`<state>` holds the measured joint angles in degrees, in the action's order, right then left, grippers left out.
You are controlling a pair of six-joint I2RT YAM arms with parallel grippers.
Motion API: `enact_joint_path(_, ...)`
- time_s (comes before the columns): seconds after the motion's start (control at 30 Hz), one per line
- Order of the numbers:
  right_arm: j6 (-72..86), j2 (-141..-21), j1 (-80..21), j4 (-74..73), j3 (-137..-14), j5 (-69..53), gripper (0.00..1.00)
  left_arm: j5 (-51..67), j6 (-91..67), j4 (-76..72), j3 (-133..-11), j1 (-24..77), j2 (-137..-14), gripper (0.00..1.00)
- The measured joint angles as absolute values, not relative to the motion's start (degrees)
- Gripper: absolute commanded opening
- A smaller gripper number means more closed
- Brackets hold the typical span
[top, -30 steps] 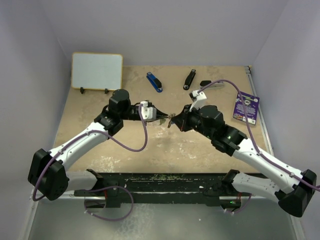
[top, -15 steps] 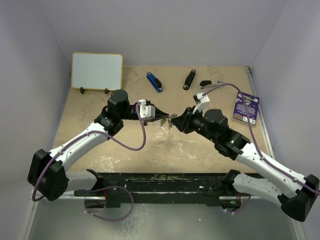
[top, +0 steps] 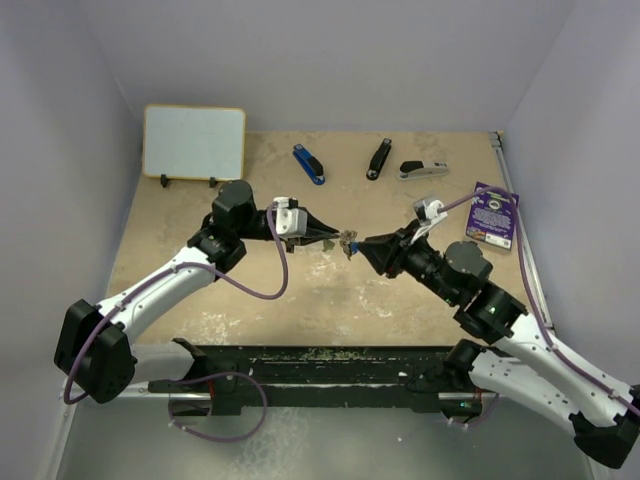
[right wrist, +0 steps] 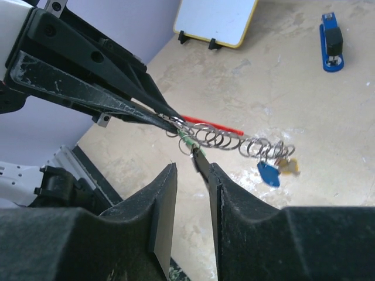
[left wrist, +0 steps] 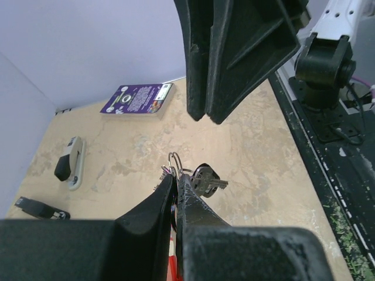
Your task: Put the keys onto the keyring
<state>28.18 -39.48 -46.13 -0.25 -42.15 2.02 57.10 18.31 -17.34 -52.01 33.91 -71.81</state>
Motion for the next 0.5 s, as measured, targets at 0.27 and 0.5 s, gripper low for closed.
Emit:
enact_joint_path(0.27,23.3,-41.3,-46.1,10.8,-38.7,1.9,0.38,60.9,7.7,-22.6,-51.6,33.9,-71.9,0.04)
enact_joint_path(0.5,21.5,-42.6,-46.1,18.4,-37.7,0.4,0.37,62.4,1.9,-25.9,-51.6,33.9,-72.1,0.04)
